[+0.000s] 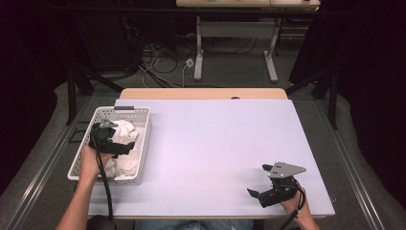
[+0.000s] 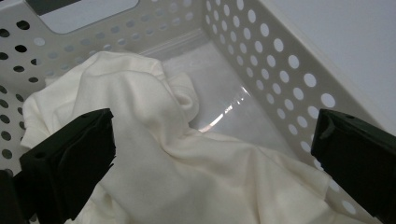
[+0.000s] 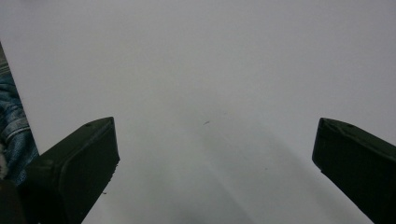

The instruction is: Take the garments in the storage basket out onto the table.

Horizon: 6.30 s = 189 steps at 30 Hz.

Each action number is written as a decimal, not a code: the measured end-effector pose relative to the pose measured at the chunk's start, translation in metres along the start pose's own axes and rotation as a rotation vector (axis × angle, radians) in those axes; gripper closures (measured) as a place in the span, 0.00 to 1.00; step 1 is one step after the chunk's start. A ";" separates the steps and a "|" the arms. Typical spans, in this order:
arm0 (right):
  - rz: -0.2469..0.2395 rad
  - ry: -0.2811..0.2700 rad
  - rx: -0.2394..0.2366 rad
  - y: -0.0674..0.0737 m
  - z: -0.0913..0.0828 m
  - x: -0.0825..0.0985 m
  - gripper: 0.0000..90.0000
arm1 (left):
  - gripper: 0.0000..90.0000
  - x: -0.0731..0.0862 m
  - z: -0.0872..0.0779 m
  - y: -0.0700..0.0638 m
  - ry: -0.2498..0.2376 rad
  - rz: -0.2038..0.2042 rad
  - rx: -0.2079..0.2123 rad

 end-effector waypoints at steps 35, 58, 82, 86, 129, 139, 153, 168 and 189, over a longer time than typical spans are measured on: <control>-0.006 0.016 -0.015 0.002 0.003 0.001 0.00 | 0.00 0.018 0.027 0.038 0.253 -0.061 -0.043; -0.020 0.032 -0.008 0.004 0.005 0.001 0.00 | 0.00 0.030 0.050 0.039 0.389 -0.069 0.029; -0.015 0.036 -0.013 0.004 0.006 0.000 0.00 | 0.55 0.028 0.044 0.034 0.315 -0.081 0.123; -0.018 0.031 -0.011 0.005 0.006 -0.001 0.00 | 0.65 0.028 0.043 0.035 0.309 -0.071 0.134; -0.009 0.037 -0.016 0.002 0.006 0.000 0.00 | 0.75 -0.005 -0.004 0.019 -0.080 0.031 0.011; -0.006 0.036 -0.016 0.002 0.008 0.000 0.00 | 0.75 -0.015 -0.018 0.009 -0.203 0.098 -0.026; -0.014 0.041 -0.013 0.002 0.008 0.000 0.00 | 0.75 -0.026 -0.038 -0.004 -0.303 0.117 -0.010; -0.014 0.042 -0.004 0.002 0.009 0.000 0.00 | 0.75 -0.037 -0.058 -0.021 -0.399 0.172 -0.003; -0.018 0.044 -0.009 0.002 0.009 0.000 0.00 | 0.75 -0.052 -0.072 -0.038 -0.441 0.226 0.047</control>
Point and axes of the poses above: each handheld gripper's, and its own axes: z roughly forward along the jaws, x roughly out of its underside, y roughly to its left, the point moved 4 cm from there along z, roughly forward along the jaws, and after that the axes turned 2 degrees about x, right-handed, at the moved point
